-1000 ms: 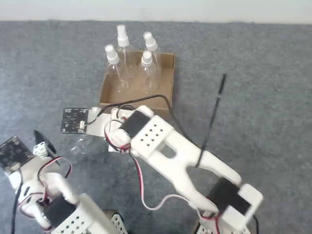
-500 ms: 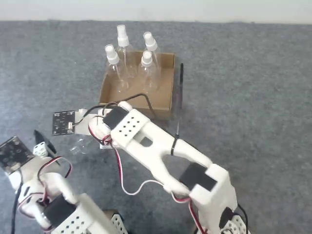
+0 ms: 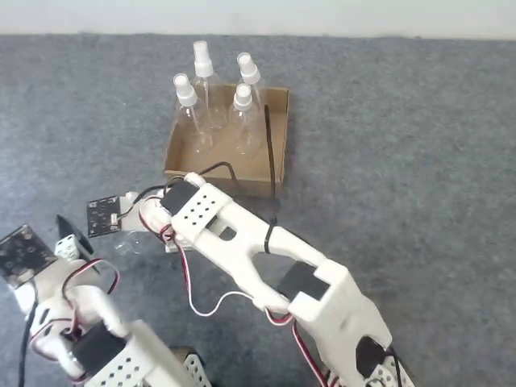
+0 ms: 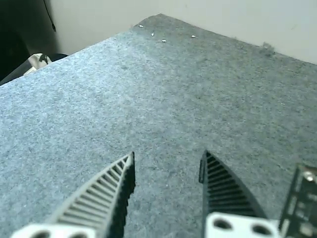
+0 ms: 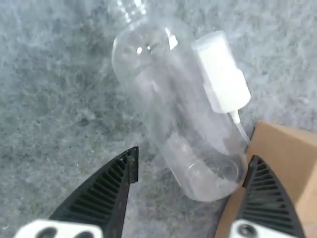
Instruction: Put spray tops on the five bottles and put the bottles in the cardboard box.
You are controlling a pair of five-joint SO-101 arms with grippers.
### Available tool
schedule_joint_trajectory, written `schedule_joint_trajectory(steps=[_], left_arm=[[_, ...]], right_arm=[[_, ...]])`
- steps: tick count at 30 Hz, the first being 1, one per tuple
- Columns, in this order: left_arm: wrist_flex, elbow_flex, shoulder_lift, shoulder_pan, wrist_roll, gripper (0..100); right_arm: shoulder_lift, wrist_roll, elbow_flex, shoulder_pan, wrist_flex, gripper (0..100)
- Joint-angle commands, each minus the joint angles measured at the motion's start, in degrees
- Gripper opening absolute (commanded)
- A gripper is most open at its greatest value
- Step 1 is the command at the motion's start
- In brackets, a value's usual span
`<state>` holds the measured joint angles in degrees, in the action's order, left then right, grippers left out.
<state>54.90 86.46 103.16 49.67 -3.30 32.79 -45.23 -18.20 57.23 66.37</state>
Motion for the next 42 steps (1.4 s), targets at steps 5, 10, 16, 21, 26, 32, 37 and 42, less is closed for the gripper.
schedule_joint_trajectory(steps=[5,10,16,21,26,32,37,42], left_arm=[[0.0,-3.6,1.1,0.1,0.3,21],[0.0,-3.6,1.1,0.1,0.3,21],[-0.1,-3.6,1.1,0.1,0.3,21],[-0.4,-3.6,1.1,0.1,0.3,21],[-1.1,-3.3,1.1,0.1,0.3,21],[-1.1,-3.3,1.1,0.1,0.3,21],[-1.2,-3.3,1.1,0.1,0.3,21],[-1.2,-3.3,1.1,0.1,0.3,21]], right_arm=[[3.4,-0.4,-5.7,0.6,0.6,29.4],[3.4,-0.4,-5.6,0.6,0.7,14.0],[3.3,-0.4,-6.9,0.6,4.8,3.9],[3.3,-0.3,-14.4,0.6,17.4,3.9],[3.4,0.6,-23.1,0.6,29.8,3.9],[3.4,5.6,-26.3,-2.5,34.9,3.6],[3.3,10.3,-26.1,-5.4,36.6,3.4],[2.0,12.3,-25.5,-6.6,36.8,3.4]])
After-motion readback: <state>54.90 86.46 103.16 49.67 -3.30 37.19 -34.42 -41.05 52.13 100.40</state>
